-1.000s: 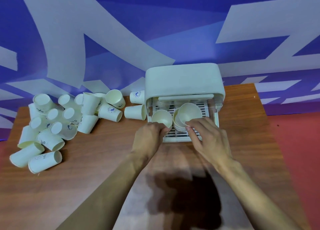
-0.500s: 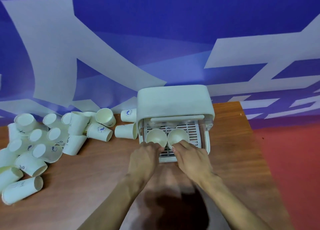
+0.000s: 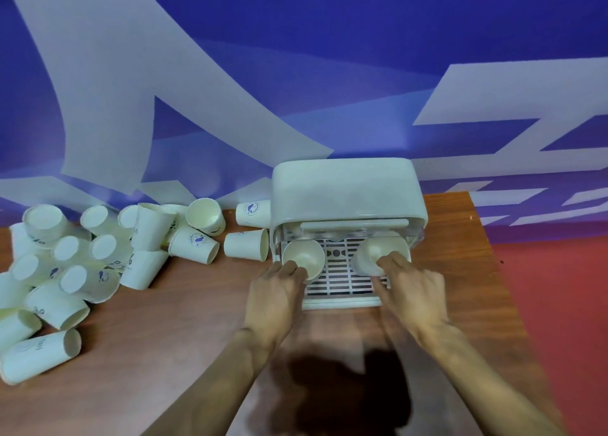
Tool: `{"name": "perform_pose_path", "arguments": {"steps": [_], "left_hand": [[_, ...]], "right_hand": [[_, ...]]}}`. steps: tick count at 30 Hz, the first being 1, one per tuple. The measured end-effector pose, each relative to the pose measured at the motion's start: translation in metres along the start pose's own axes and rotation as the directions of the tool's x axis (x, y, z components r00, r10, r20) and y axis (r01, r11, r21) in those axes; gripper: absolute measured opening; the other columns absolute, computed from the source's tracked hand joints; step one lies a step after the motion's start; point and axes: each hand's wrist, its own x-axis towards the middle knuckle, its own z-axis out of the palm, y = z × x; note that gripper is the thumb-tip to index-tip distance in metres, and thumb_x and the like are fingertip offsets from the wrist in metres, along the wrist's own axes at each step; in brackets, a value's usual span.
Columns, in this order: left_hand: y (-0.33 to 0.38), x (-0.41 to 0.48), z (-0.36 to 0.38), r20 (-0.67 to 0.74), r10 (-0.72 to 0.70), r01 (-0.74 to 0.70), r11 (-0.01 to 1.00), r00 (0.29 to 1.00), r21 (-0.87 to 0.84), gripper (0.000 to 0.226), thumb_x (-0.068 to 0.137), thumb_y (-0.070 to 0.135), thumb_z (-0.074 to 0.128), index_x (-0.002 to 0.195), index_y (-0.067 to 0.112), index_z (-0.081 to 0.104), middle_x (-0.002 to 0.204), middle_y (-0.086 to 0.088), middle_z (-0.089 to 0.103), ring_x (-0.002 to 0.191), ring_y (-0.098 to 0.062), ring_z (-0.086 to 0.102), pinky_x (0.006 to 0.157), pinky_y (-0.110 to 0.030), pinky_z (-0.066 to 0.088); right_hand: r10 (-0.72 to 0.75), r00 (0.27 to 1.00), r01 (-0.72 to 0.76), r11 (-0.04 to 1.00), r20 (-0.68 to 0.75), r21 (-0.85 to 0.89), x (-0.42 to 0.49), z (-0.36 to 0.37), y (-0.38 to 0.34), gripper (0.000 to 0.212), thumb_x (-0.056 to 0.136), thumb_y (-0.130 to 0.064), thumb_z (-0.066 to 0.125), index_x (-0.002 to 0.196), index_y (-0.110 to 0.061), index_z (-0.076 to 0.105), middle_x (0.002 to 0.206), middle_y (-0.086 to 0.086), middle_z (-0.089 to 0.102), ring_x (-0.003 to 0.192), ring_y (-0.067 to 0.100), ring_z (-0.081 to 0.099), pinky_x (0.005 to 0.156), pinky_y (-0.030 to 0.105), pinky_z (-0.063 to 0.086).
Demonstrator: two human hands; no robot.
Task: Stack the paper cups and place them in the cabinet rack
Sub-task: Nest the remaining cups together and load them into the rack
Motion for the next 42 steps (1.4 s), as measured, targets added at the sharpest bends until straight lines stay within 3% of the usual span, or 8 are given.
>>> {"name": "perform_pose_path", "arguments": {"steps": [4, 13, 18, 21, 28, 37, 39, 42], "left_hand": [[0.001, 0.008, 0.001, 0.027, -0.021, 0.021, 1.000, 0.999, -0.001, 0.018, 0.064, 0.007, 0.078, 0.070, 0.018, 0.064, 0.071, 0.003, 0.058, 0.065, -0.021, 0.056, 0.044, -0.026, 0.033], [-0.003, 0.016, 0.002, 0.128, 0.008, -0.014, 0.999, 0.992, 0.052, 0.030, 0.048, -0.003, 0.083, 0.069, 0.015, 0.070, 0.066, 0.001, 0.061, 0.063, -0.023, 0.059, 0.044, -0.027, 0.041], [-0.002, 0.017, 0.001, 0.133, -0.009, 0.003, 0.999, 0.991, 0.048, 0.031, 0.048, -0.004, 0.082, 0.071, 0.014, 0.070, 0.069, -0.001, 0.061, 0.065, -0.024, 0.059, 0.045, -0.028, 0.040], [0.000, 0.018, 0.000, 0.124, -0.021, 0.014, 0.998, 0.992, 0.056, 0.034, 0.045, -0.005, 0.082, 0.071, 0.013, 0.069, 0.068, -0.002, 0.062, 0.064, -0.024, 0.059, 0.044, -0.028, 0.042], [0.002, 0.013, -0.006, 0.104, -0.033, 0.024, 0.996, 0.994, 0.085, 0.026, 0.060, 0.012, 0.078, 0.084, 0.017, 0.070, 0.079, -0.001, 0.063, 0.071, -0.025, 0.062, 0.051, -0.029, 0.041], [0.007, -0.003, -0.015, -0.014, 0.025, -0.024, 0.996, 1.000, 0.083, 0.035, 0.068, 0.017, 0.072, 0.102, 0.017, 0.063, 0.096, -0.002, 0.063, 0.076, -0.026, 0.062, 0.061, -0.035, 0.047], [0.006, -0.017, -0.024, -0.088, 0.050, -0.046, 0.998, 0.995, 0.042, 0.033, 0.077, 0.024, 0.066, 0.109, 0.018, 0.061, 0.104, -0.001, 0.062, 0.082, -0.024, 0.061, 0.065, -0.035, 0.047], [-0.007, -0.049, -0.035, -0.171, 0.036, -0.042, 0.999, 0.985, -0.028, 0.021, 0.085, 0.029, 0.059, 0.105, 0.022, 0.059, 0.100, 0.004, 0.062, 0.082, -0.018, 0.057, 0.063, -0.033, 0.045]], "right_hand": [[0.122, 0.989, -0.121, 0.992, 0.084, -0.023, 0.023, 0.000, -0.003, 0.023, 0.077, -0.011, 0.071, 0.098, -0.013, 0.061, 0.082, 0.004, 0.065, 0.054, 0.033, 0.065, 0.043, 0.034, 0.047], [0.322, 0.941, -0.336, 0.919, 0.100, 0.204, 0.063, 0.017, -0.008, 0.031, 0.076, 0.007, 0.047, 0.102, -0.008, 0.055, 0.099, 0.016, 0.059, 0.079, 0.033, 0.058, 0.056, 0.023, 0.025], [0.202, 0.977, -0.192, 0.972, -0.062, 0.138, 0.074, 0.011, -0.013, 0.028, 0.069, 0.014, 0.057, 0.085, -0.008, 0.059, 0.082, 0.014, 0.061, 0.076, 0.034, 0.054, 0.074, 0.028, 0.029], [0.165, 0.978, -0.148, 0.980, -0.131, 0.131, 0.070, 0.011, -0.013, 0.030, 0.063, 0.018, 0.059, 0.083, -0.003, 0.064, 0.075, 0.020, 0.064, 0.074, 0.044, 0.060, 0.072, 0.044, 0.045], [0.151, 0.978, -0.123, 0.974, -0.144, 0.189, 0.062, 0.002, -0.015, 0.034, 0.069, 0.014, 0.059, 0.100, -0.001, 0.061, 0.089, 0.027, 0.064, 0.080, 0.050, 0.058, 0.065, 0.045, 0.046], [0.094, 0.995, -0.095, 0.973, 0.018, 0.211, -0.002, -0.021, -0.028, 0.071, 0.081, 0.002, 0.056, 0.144, -0.018, 0.031, 0.152, 0.003, 0.029, 0.106, 0.040, 0.060, 0.050, 0.044, 0.047], [0.094, 0.995, -0.087, 0.963, -0.015, 0.254, -0.026, -0.028, -0.038, 0.066, 0.081, -0.003, 0.061, 0.141, -0.020, 0.040, 0.156, -0.003, 0.030, 0.127, 0.030, 0.054, 0.057, 0.046, 0.055], [0.011, 0.992, 0.028, 0.953, -0.127, 0.302, -0.054, -0.030, -0.065, 0.050, 0.075, 0.000, 0.070, 0.121, -0.017, 0.065, 0.140, 0.000, 0.055, 0.114, 0.026, 0.065, 0.060, 0.040, 0.056]]}}
